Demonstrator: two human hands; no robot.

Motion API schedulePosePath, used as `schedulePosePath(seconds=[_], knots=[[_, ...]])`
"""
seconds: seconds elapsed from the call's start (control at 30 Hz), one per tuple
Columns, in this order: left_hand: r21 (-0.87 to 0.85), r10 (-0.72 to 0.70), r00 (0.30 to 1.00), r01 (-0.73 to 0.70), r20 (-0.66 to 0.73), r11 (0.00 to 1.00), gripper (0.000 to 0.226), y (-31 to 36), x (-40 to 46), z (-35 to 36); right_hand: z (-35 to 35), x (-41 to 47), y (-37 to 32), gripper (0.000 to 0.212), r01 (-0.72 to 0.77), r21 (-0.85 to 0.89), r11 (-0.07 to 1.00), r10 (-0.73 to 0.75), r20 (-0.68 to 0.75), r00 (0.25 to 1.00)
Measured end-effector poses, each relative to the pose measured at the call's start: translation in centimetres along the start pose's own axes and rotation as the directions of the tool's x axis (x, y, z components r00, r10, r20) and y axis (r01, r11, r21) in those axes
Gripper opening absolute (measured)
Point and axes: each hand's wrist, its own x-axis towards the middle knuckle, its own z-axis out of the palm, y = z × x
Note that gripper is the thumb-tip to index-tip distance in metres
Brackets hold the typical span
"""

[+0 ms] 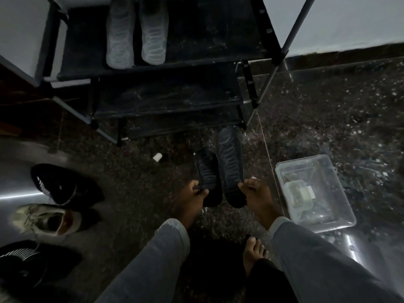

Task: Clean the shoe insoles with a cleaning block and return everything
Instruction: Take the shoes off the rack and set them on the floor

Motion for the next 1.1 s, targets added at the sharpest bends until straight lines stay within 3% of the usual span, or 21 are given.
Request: schedulePosePath(seconds=[0.03, 0.13, 0.27, 0.37, 0.43, 0.53, 0.7, 0.93, 1.0, 1.1], knots=[[0.016, -0.003, 1.000, 0.003, 0.000, 1.000, 0.021, -0.5, 0.6, 0.2, 0.0, 0.7, 0.5, 0.006, -0.009, -0.010, 1.000, 0.009, -0.015, 1.000], [0.043, -0.009, 0.999, 0.011, -0.043, 0.999, 0.022, -1.8, 2.7, 1.0, 0.1, 3.0, 2.1, 0.024, -0.028, -0.049, 0.998, 0.025, -0.060, 0.998], [0.087, -0.018, 0.999, 0.021, -0.030, 0.996, 0.024, -3.5, 5.1, 1.5, 0.0, 5.6, 4.5, 0.007, -0.082, -0.085, 0.993, 0.075, -0.086, 0.993], [0.101, -0.052, 0.998, 0.056, -0.040, 0.993, 0.021, -5.2, 6.5, 1.7, 0.1, 6.9, 6.7, 0.013, -0.124, -0.142, 0.982, 0.111, -0.095, 0.989], [0.095, -0.095, 0.995, 0.099, -0.041, 0.991, 0.025, -6.4, 7.1, 2.1, 0.3, 7.6, 7.9, 0.011, -0.144, -0.168, 0.975, 0.130, -0.094, 0.987], [0.054, -0.157, 0.987, 0.158, -0.034, 0.986, 0.029, -8.4, 8.2, 2.8, 0.7, 7.8, 8.5, 0.026, -0.165, -0.188, 0.968, 0.150, -0.088, 0.985], [-0.021, -0.310, 0.951, 0.310, 0.003, 0.951, 0.013, -10.1, 8.8, 3.1, 1.1, 8.2, 9.3, 0.034, -0.201, -0.230, 0.952, 0.178, -0.119, 0.977], [0.008, -0.240, 0.969, 0.240, 0.055, 0.971, 0.061, -11.0, 8.7, 2.5, 1.0, 9.1, 9.6, 0.026, -0.271, -0.281, 0.921, 0.228, -0.178, 0.957], [0.017, -0.243, 0.969, 0.242, 0.050, 0.970, 0.060, -11.1, 8.9, 2.5, 1.1, 9.5, 9.7, 0.024, -0.250, -0.297, 0.921, 0.205, -0.176, 0.963], [0.028, -0.207, 0.977, 0.206, 0.047, 0.978, 0.037, -10.6, 8.7, 2.4, 1.4, 9.5, 8.8, 0.024, -0.228, -0.327, 0.917, 0.176, -0.181, 0.968]])
